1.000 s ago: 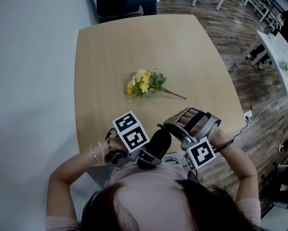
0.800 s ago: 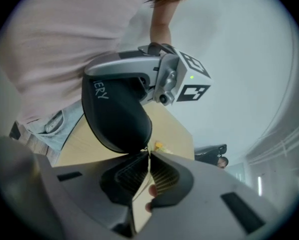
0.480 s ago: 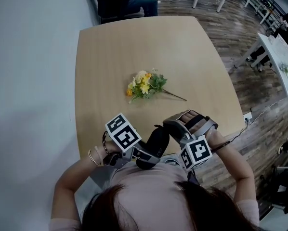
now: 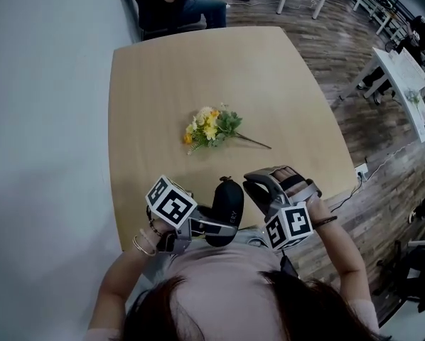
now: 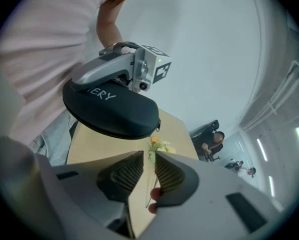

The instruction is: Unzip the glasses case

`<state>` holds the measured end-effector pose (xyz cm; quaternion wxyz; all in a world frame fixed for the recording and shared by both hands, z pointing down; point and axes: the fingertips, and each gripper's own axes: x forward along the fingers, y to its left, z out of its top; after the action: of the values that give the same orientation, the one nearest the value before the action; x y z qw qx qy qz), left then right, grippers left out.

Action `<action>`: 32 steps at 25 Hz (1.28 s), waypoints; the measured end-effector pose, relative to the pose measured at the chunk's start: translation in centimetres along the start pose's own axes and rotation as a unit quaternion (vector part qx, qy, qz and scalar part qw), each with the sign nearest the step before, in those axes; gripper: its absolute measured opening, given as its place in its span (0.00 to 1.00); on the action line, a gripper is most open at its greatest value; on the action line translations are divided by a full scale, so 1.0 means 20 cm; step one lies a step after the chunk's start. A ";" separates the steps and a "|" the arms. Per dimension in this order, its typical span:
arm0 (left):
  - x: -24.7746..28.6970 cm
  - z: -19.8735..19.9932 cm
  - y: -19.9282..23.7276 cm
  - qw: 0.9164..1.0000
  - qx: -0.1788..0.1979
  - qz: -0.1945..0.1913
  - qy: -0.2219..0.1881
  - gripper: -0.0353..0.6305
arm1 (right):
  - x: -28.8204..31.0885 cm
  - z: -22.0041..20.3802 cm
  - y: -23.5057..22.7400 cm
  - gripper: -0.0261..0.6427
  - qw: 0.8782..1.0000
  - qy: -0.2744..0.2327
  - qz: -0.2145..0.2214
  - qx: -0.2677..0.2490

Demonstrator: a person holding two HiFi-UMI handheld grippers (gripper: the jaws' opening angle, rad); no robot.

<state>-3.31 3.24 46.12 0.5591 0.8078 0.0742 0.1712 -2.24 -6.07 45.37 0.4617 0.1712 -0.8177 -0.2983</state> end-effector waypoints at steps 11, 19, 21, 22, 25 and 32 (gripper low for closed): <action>-0.37 0.31 -0.11 0.957 0.080 0.070 -0.268 0.43 | -0.13 -0.01 -0.11 0.10 0.969 -0.005 -0.086 0.231; -0.60 0.38 -0.20 0.887 0.157 0.187 -0.392 0.43 | -0.20 0.02 -0.21 0.08 0.919 -0.057 -0.149 0.361; -0.65 0.40 -0.22 0.865 0.174 0.218 -0.417 0.42 | -0.22 0.03 -0.24 0.07 0.905 -0.073 -0.158 0.388; -0.68 0.41 -0.23 0.853 0.185 0.237 -0.427 0.42 | -0.22 0.03 -0.25 0.07 0.898 -0.080 -0.162 0.402; -0.74 0.42 -0.24 0.817 0.223 0.296 -0.443 0.42 | -0.23 0.02 -0.29 0.06 0.870 -0.104 -0.177 0.448; -0.79 0.40 -0.34 0.767 0.242 0.346 -0.484 0.42 | -0.30 -0.01 -0.38 0.06 0.807 -0.174 -0.181 0.534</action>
<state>-14.63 -6.25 34.20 0.2097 0.8631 -0.4516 -0.0844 1.03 -8.52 36.57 0.0852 0.4812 -0.8685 0.0828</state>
